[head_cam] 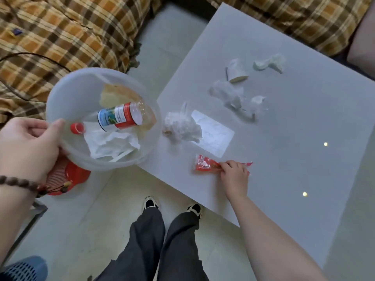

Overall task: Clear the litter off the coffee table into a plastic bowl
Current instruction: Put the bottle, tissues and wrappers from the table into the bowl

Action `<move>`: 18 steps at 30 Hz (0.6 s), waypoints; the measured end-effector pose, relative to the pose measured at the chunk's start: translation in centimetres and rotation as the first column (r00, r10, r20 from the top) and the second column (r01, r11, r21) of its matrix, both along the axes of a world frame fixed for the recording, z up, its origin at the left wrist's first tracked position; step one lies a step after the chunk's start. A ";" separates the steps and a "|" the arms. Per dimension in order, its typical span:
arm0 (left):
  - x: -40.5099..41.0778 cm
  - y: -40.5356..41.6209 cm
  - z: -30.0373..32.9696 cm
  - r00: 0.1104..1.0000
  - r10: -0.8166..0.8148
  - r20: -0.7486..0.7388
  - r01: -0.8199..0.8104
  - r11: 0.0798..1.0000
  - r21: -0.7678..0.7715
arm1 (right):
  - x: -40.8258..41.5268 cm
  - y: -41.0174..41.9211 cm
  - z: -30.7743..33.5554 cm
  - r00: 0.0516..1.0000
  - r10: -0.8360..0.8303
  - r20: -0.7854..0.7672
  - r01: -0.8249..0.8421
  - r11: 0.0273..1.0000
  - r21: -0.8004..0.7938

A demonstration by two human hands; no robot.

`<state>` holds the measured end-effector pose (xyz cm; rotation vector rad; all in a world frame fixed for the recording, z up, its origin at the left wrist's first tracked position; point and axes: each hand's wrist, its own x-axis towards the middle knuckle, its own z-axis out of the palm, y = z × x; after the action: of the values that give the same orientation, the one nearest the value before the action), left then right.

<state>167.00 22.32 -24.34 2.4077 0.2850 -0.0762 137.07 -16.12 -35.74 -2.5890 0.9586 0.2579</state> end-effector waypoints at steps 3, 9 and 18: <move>-2.3 -3.4 3.4 0.999 0.040 -0.008 -0.041 0.992 -0.117 | 1.4 0.8 3.5 0.982 -0.100 0.160 0.093 0.994 0.048; -6.3 -8.2 8.7 0.996 -0.092 -0.021 0.090 0.993 -0.074 | 6.5 4.2 15.4 0.825 -0.105 0.555 0.034 0.990 0.137; -7.9 -11.6 14.0 0.991 -0.128 -0.047 0.119 0.979 -0.164 | 16.3 12.3 26.3 0.795 0.032 0.606 -0.273 0.911 0.309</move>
<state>159.13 10.74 -10.35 2.2628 0.1493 -0.2168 153.32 -3.84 -9.48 -2.1592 0.4091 -0.2933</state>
